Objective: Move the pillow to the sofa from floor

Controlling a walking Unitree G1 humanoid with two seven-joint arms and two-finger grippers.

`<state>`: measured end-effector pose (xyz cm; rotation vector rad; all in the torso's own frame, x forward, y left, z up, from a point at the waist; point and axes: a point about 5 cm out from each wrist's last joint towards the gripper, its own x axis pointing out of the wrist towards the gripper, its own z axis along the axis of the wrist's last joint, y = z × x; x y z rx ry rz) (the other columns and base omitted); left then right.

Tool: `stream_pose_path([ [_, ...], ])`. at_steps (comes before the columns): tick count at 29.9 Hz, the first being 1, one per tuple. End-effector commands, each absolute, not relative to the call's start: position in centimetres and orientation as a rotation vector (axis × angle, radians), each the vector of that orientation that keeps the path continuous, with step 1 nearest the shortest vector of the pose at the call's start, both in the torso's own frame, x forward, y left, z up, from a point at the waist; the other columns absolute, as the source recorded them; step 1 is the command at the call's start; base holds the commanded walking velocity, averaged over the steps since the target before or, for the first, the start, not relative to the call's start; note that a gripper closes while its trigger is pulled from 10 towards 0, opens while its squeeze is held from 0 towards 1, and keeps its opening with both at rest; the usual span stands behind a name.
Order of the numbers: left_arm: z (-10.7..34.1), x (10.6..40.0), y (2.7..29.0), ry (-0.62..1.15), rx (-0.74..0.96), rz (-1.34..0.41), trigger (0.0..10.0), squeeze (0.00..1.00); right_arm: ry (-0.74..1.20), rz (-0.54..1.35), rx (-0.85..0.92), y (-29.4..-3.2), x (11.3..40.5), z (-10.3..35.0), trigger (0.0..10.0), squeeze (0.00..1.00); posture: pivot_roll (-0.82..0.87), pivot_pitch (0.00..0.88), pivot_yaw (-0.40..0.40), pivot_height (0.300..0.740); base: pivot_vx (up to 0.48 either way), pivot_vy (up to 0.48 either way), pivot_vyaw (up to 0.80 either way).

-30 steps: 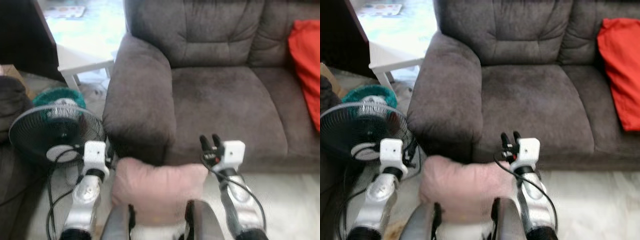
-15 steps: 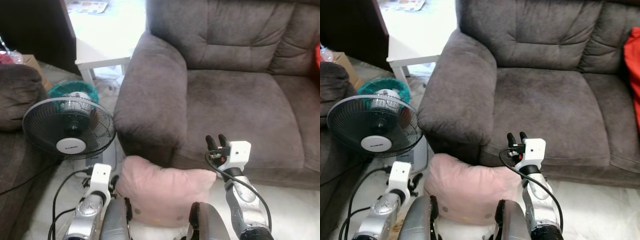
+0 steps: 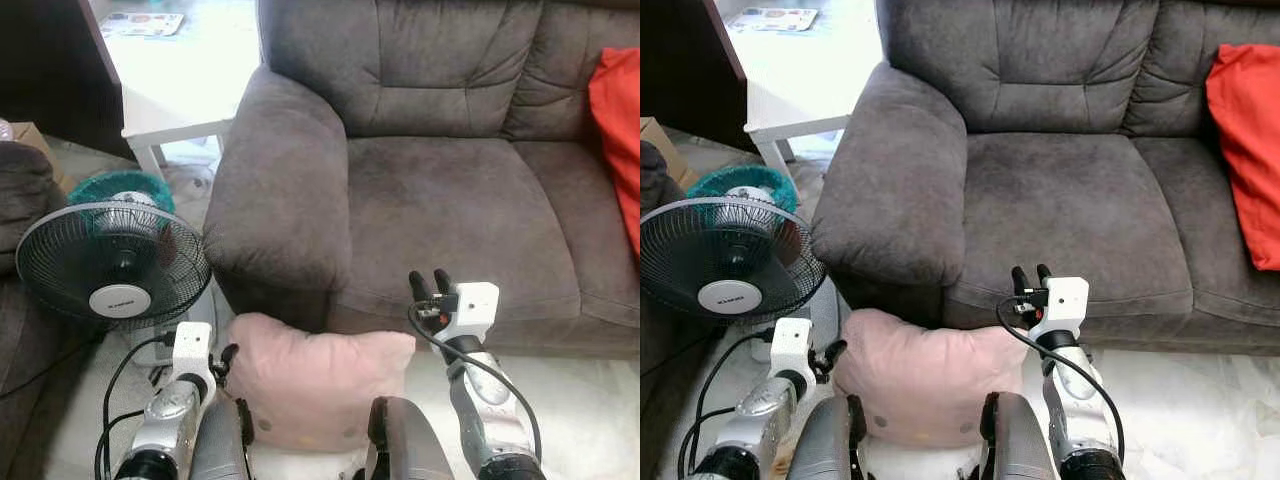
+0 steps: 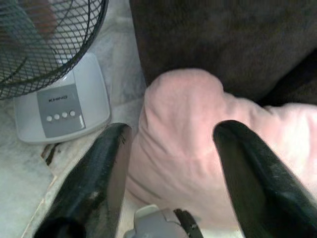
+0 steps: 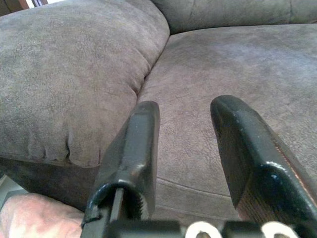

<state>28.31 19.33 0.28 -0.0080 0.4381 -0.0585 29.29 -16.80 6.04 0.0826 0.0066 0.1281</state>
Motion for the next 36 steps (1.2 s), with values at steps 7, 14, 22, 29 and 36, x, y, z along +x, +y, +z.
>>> stream_pose_path([
  [7, -0.6, 27.7, 19.1, 0.465, 0.023, -0.075, 10.0, 1.00, 0.004, 0.130, 0.093, -16.8, 29.4, 6.3, 10.0, 0.00, 0.13, 0.114, -0.053, 0.566, 0.000, 0.000, 0.00],
  [14, -0.2, 28.0, 18.1, 0.392, 0.013, -0.109, 10.0, 0.00, -0.016, 0.124, 0.105, -16.9, 29.5, 6.6, 10.0, 0.00, 0.13, 0.113, -0.048, 0.566, 0.000, 0.000, 0.00],
  [22, -0.1, 28.0, 18.1, 0.379, 0.015, -0.111, 10.0, 0.00, -0.025, 0.132, 0.098, -16.6, 29.5, 6.7, 10.0, 0.00, 0.13, 0.116, -0.047, 0.566, 0.000, 0.000, 0.00],
  [29, 0.2, 28.2, 18.2, 0.355, -0.018, -0.094, 10.0, 0.00, -0.016, 0.135, 0.099, -16.5, 29.4, 6.6, 10.0, 0.00, 0.13, 0.119, -0.049, 0.526, 0.000, 0.000, 0.00],
  [36, 0.1, 28.3, 17.9, 0.356, -0.006, -0.109, 10.0, 0.00, -0.017, 0.140, 0.097, -16.4, 29.5, 6.7, 10.0, 0.00, 0.12, 0.121, -0.051, 0.481, 0.000, 0.000, 0.00],
])
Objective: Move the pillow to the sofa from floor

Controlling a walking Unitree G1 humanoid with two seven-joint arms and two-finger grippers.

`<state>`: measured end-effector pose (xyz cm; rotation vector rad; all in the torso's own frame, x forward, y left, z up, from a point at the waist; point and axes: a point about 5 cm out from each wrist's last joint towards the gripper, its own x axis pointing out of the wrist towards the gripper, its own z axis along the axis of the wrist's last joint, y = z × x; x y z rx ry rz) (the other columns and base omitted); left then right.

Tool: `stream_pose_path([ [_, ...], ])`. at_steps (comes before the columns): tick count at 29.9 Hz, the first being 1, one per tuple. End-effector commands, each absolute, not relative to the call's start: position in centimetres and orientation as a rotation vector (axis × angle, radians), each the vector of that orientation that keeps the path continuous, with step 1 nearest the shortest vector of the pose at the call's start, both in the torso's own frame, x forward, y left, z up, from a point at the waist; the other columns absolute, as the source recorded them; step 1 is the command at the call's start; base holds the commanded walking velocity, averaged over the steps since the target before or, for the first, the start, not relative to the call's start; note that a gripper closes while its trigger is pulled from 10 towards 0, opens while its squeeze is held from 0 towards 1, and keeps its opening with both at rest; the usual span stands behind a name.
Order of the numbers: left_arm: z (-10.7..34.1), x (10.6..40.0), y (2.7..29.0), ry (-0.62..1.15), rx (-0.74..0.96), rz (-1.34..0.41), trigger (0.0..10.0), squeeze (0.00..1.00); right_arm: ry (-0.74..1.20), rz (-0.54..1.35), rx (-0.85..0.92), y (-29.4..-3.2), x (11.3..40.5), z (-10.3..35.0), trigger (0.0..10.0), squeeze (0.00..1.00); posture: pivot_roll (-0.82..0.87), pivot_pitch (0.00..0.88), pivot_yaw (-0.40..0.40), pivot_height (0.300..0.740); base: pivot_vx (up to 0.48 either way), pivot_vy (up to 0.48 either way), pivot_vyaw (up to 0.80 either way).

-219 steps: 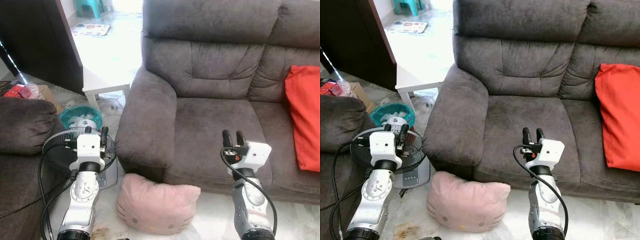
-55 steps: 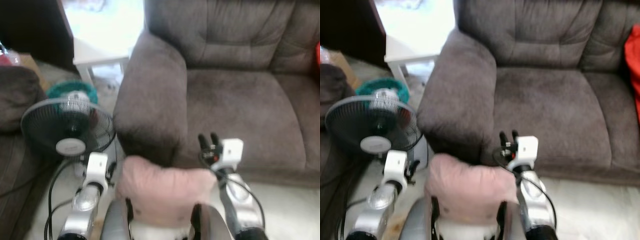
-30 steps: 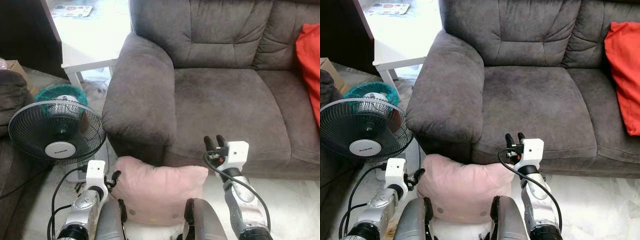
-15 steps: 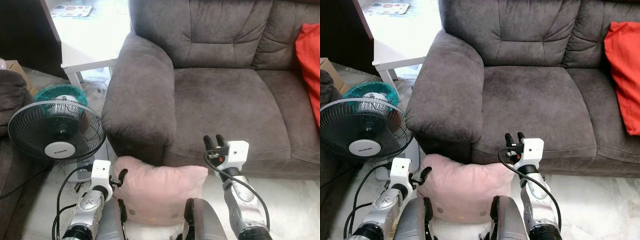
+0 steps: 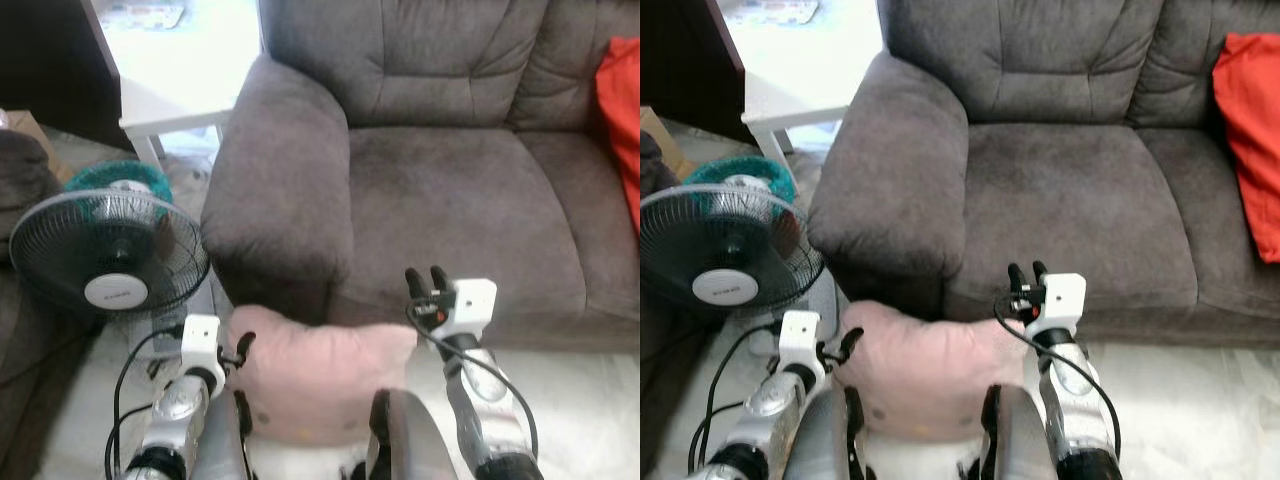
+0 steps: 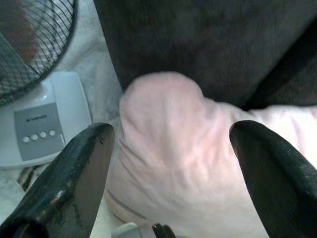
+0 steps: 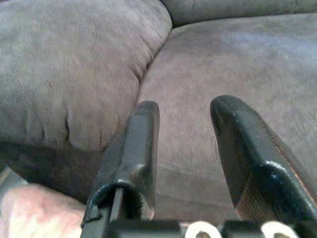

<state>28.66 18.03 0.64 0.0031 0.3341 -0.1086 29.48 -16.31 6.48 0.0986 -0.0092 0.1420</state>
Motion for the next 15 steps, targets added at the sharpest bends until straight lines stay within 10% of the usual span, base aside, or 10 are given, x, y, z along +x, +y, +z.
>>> stream_pose_path([
  [1, 0.1, 28.3, 17.9, 0.357, -0.004, -0.112, 10.0, 0.00, -0.019, 0.139, 0.096, -16.4, 29.5, 6.7, 10.0, 0.00, 0.12, 0.121, -0.051, 0.476, 0.000, 0.000, 0.00],
  [15, 0.8, 28.8, 18.9, 0.333, 0.024, -0.091, 10.0, 0.00, -0.057, 0.142, 0.103, -16.7, 29.5, 7.4, 10.0, 0.00, 0.12, 0.125, -0.059, 0.476, 0.000, 0.000, 0.00],
])
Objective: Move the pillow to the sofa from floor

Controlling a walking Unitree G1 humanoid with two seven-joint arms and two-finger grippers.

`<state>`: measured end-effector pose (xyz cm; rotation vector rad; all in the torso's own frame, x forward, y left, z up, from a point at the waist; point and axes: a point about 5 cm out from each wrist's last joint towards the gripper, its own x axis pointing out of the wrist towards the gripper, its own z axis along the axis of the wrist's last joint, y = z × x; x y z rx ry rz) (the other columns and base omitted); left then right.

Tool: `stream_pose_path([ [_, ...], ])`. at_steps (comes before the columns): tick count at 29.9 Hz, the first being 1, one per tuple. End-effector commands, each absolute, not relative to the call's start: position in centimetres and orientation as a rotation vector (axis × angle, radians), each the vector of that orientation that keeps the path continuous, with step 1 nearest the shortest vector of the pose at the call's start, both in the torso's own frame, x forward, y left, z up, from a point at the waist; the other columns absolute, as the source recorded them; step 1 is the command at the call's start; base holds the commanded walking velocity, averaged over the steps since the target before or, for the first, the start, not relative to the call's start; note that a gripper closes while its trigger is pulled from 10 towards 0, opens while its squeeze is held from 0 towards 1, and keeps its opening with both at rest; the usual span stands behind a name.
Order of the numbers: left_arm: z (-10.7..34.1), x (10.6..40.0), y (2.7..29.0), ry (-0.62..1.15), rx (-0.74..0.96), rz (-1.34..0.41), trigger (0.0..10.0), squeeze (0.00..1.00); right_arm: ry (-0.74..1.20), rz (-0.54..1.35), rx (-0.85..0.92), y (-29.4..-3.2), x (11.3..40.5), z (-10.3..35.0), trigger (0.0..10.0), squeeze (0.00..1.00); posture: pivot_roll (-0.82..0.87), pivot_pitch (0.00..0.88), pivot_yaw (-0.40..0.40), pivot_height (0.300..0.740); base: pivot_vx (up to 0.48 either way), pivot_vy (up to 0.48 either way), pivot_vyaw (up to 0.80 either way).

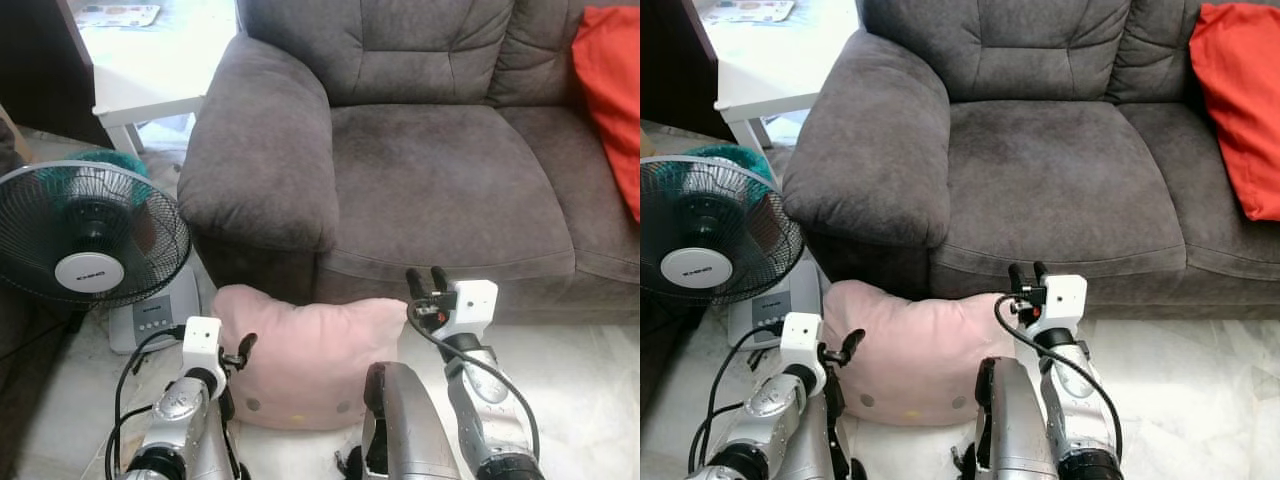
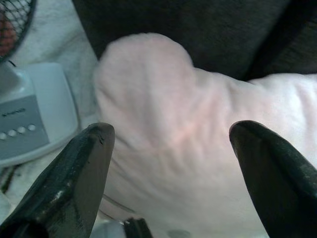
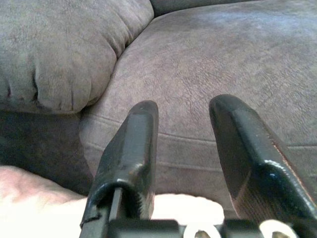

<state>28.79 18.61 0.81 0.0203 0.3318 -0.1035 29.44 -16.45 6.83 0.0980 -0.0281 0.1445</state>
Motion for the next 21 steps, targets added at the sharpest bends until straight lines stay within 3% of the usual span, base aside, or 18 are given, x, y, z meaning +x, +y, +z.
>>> stream_pose_path([
  [1, 0.85, 28.84, 19.02, 0.329, 0.029, -0.082, 10.0, 0.00, -0.062, 0.146, 0.104, -16.66, 29.55, 7.51, 10.0, 0.00, 0.12, 0.124, -0.061, 0.476, 0.000, 0.000, 0.00],
  [6, 1.05, 28.96, 19.20, 0.315, 0.023, -0.068, 10.0, 0.00, -0.066, 0.151, 0.104, -16.66, 29.57, 7.61, 10.0, 0.00, 0.12, 0.125, -0.062, 0.476, 0.182, 0.000, 0.00],
  [21, 0.94, 28.84, 18.44, 0.309, 0.044, -0.104, 10.0, 0.00, -0.059, 0.154, 0.109, -16.54, 29.55, 7.45, 10.0, 0.00, 0.12, 0.126, -0.063, 0.476, 0.425, 0.000, 0.00],
])
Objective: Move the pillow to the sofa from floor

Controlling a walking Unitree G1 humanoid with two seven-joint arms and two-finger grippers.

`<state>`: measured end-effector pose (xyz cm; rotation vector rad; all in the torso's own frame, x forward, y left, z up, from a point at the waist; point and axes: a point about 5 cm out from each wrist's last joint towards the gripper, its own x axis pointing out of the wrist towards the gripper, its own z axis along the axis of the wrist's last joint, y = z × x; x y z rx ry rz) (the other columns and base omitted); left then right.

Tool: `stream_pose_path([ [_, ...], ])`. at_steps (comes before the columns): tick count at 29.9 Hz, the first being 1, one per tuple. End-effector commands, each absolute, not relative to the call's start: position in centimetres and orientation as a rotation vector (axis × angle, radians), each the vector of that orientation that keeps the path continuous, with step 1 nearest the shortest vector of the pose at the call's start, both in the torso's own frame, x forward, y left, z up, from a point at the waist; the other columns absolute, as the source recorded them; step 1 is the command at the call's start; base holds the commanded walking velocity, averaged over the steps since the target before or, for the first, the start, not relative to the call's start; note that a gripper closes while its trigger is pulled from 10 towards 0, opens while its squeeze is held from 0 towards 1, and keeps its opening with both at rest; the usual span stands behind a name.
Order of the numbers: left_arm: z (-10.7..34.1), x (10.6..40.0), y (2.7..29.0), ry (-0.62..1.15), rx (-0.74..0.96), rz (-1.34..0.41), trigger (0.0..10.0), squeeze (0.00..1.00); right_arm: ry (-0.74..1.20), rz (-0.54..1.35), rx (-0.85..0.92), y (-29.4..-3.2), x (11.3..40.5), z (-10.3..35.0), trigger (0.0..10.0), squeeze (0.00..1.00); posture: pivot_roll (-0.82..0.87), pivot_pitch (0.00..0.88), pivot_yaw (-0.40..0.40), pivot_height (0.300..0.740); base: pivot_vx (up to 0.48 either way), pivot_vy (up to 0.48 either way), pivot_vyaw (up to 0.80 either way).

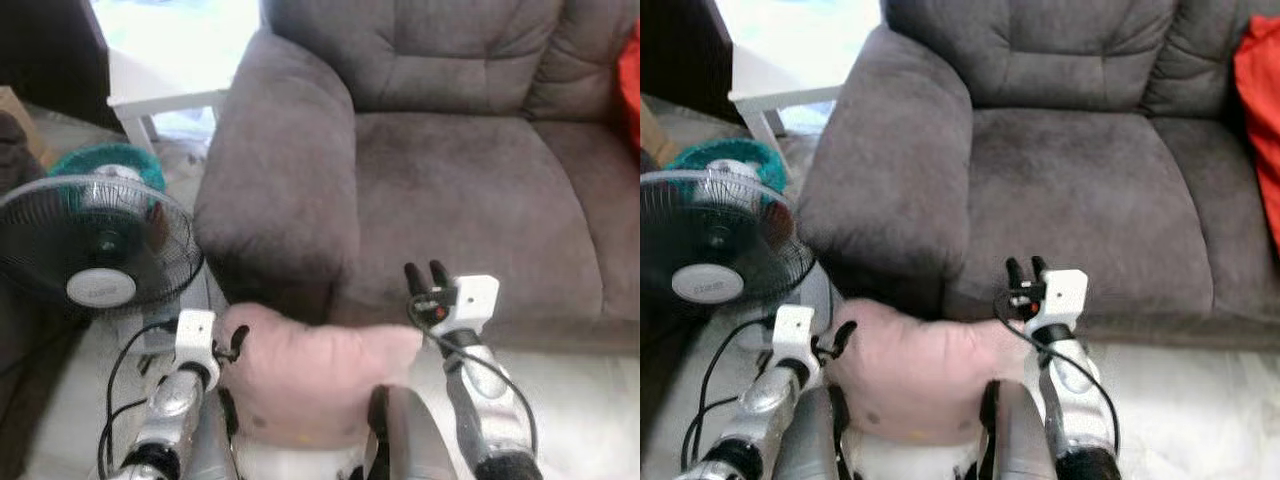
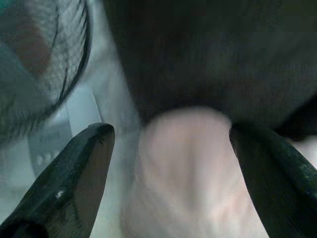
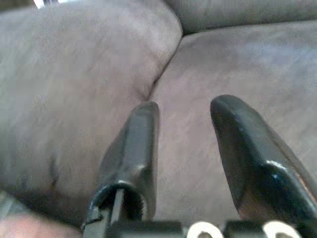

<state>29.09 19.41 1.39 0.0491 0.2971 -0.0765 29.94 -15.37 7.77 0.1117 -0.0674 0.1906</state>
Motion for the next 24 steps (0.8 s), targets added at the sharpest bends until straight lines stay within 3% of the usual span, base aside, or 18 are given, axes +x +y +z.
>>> stream_pose_path([
  [1, 0.9, 28.8, 18.4, 0.309, 0.046, -0.107, 10.0, 0.00, -0.058, 0.154, 0.109, -16.5, 29.5, 7.4, 10.0, 0.00, 0.12, 0.126, -0.062, 0.476, 0.428, 0.000, 0.00],
  [24, -1.6, 27.0, 18.0, 0.477, -0.052, -0.155, 10.0, 0.00, -0.049, 0.157, 0.109, -16.4, 29.5, 7.3, 10.0, 0.00, 0.12, 0.129, -0.060, 0.476, 0.018, 0.000, 0.00],
])
